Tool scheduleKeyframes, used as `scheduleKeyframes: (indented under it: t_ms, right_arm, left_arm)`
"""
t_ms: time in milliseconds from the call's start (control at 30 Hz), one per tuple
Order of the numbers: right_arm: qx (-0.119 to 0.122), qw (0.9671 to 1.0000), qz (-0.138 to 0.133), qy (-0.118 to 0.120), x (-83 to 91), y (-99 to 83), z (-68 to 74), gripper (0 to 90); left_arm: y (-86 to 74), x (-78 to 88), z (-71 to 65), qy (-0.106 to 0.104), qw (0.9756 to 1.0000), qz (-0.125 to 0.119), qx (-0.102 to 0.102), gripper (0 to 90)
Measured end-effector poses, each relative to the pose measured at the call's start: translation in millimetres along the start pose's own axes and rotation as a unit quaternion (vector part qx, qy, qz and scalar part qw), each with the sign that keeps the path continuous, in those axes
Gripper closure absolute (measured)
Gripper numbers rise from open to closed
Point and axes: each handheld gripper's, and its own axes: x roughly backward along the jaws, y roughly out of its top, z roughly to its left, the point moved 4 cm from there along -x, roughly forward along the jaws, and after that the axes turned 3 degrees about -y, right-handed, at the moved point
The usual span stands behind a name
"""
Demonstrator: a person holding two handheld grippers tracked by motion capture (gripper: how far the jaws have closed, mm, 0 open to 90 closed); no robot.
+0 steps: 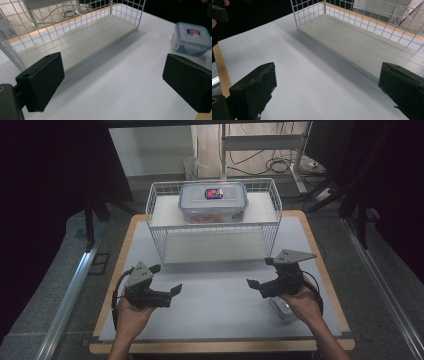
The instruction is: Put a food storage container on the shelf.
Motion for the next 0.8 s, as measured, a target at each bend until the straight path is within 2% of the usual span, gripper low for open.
scheduleKeyframes:
  t_ms: [133,267,433,533,600,700,800]
  right_arm:
    - [-0.006,1.0,-0.004,0.005,3.7,-12.6,3.2,1.3]
    - [-0.006,1.0,-0.002,0.002,6.0,-29.5,5.5,1.5]
    - [0.002,0.9998,0.011,-0.014,7.0,-53.4,5.6,1.7]
    - [0.003,0.9997,0.017,-0.017,5.9,-65.6,5.6,1.7]
    - [0.01,0.9992,0.028,-0.026,2.9,-71.9,5.3,1.8]
    - [0.023,0.9983,0.044,-0.031,-2.1,-76.5,5.1,1.8]
    - [0.028,0.9979,0.048,-0.032,-3.6,-77.5,6.0,1.8]
  left_arm:
    - [-15.3,-2.8,-3.9,0.0,1.0,0.006,0.002,3.9]
    - [-33.9,-7.0,-6.7,0.007,0.9997,0.02,-0.006,3.9]
    - [-51.3,-9.1,-10.0,0.008,0.9996,0.027,-0.004,3.8]
    - [-56.4,-11.2,-11.1,0.01,0.9995,0.031,-0.007,3.8]
    - [-57.7,-13.3,-10.9,0.004,0.9996,0.026,-0.004,3.8]
    - [-60.8,-16.2,-10.9,0.004,0.9995,0.031,-0.005,3.8]
    - [-62.1,-16.9,-10.5,0.009,0.9993,0.034,-0.011,3.7]
